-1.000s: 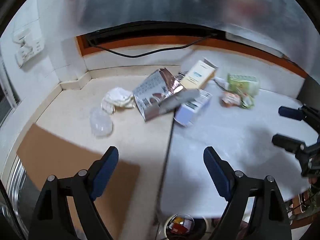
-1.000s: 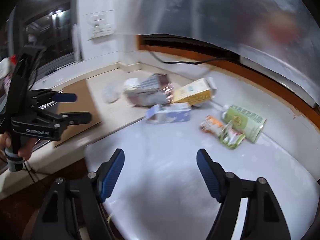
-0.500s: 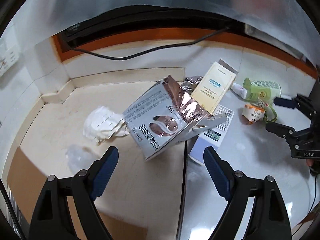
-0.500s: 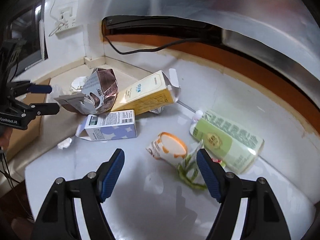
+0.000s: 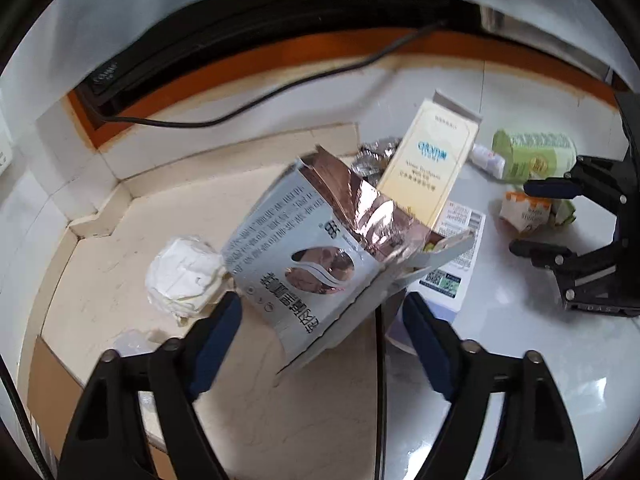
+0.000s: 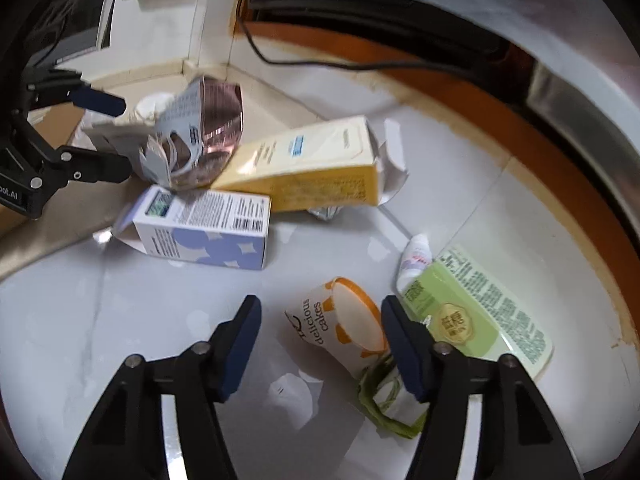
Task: Collect trash
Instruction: 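Grasp the silver foil snack bag with the left tool while the right tool grasps the cake cup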
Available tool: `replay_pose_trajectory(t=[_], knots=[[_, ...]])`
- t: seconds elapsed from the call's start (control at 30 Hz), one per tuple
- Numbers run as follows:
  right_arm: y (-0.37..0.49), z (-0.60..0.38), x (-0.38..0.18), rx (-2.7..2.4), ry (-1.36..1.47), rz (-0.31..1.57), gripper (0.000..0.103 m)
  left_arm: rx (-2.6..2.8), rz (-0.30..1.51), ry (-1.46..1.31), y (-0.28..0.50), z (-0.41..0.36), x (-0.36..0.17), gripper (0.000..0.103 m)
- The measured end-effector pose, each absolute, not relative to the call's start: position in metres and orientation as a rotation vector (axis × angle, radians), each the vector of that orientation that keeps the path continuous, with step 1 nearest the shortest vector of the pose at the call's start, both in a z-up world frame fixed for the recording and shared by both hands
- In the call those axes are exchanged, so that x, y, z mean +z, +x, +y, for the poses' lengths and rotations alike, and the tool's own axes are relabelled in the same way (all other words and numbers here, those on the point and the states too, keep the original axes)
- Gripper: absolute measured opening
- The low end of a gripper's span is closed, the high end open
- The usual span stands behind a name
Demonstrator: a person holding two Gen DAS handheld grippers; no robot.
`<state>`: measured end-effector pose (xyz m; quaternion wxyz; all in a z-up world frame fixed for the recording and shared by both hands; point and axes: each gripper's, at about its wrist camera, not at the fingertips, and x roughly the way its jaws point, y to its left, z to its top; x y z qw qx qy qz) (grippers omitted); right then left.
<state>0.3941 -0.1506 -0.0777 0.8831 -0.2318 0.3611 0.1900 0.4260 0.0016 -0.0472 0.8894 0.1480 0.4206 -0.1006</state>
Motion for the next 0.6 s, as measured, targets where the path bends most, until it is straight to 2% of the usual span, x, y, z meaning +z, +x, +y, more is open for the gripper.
replay_pose_trajectory(t=[0.03,0.07,0.1,0.17,0.2,0.4,0.6], knots=[[0.396,-0.149,-0.081,0.392,-0.494,0.762,0.049,-0.212,0.884,0.308,0.428,0.001,-0.049,0.064],[0.396,-0.148,-0.083,0.376,-0.509,0.756,0.048,-0.215,0.898,0.310,0.430,0.000,-0.052,0.054],[0.396,-0.148,-0.083,0.378,-0.507,0.752,0.044,-0.217,0.910,0.309,0.431,-0.002,-0.055,0.048],[0.396,-0.150,-0.082,0.376,-0.492,0.741,0.041,-0.216,0.928,0.309,0.433,-0.003,-0.059,0.022],[0.395,-0.150,-0.081,0.376,-0.490,0.735,0.038,-0.216,0.937,0.307,0.433,-0.004,-0.061,0.014],[0.387,-0.150,-0.076,0.362,-0.500,0.694,0.029,-0.169,0.925,0.316,0.420,-0.011,-0.059,0.007],[0.364,-0.157,-0.062,0.373,-0.450,0.663,0.028,-0.176,0.902,0.237,0.386,-0.018,-0.038,0.003]])
